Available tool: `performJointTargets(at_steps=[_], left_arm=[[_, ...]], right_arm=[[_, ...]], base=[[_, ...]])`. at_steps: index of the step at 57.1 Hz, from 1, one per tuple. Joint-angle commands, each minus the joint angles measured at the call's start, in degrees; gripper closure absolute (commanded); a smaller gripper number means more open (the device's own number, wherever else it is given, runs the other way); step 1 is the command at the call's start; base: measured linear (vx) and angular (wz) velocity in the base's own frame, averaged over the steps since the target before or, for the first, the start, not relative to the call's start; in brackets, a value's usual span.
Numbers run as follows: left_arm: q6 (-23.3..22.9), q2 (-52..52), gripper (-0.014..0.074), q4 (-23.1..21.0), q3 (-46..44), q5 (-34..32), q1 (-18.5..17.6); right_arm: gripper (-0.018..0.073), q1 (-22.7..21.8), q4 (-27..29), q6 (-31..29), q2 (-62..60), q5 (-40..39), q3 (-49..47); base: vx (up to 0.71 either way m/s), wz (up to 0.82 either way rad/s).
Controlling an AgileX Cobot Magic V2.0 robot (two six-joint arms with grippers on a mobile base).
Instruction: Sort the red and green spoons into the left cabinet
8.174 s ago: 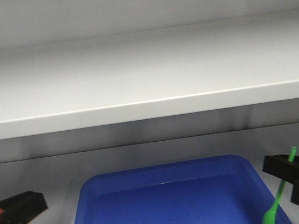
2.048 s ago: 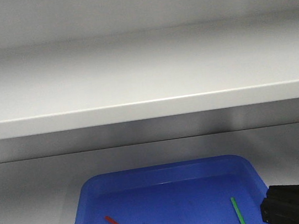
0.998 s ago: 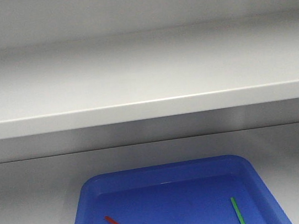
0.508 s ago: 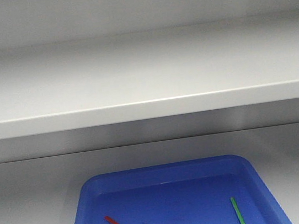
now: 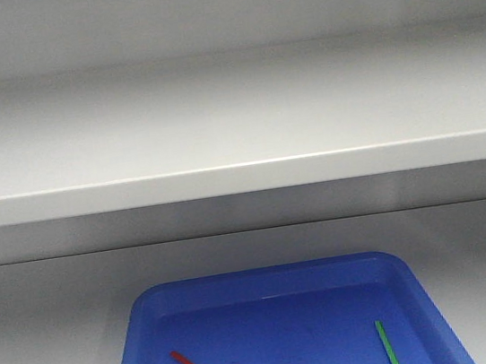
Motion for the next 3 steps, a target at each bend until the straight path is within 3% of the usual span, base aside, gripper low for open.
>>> performJointTargets(at_steps=[1, 3], left_arm=[[-0.62, -1.12, 0.0600, -0.01, 0.98, -4.82, 0.16], [-0.62, -1.12, 0.0600, -0.01, 0.98, -4.82, 0.16]], right_arm=[[0.0564, -0.29, -0.49, 0.03, -0.78, -4.60, 0.49], [0.0564, -0.29, -0.49, 0.03, -0.78, -4.60, 0.49]], base=[[0.00, 0.00], [0.00, 0.00]])
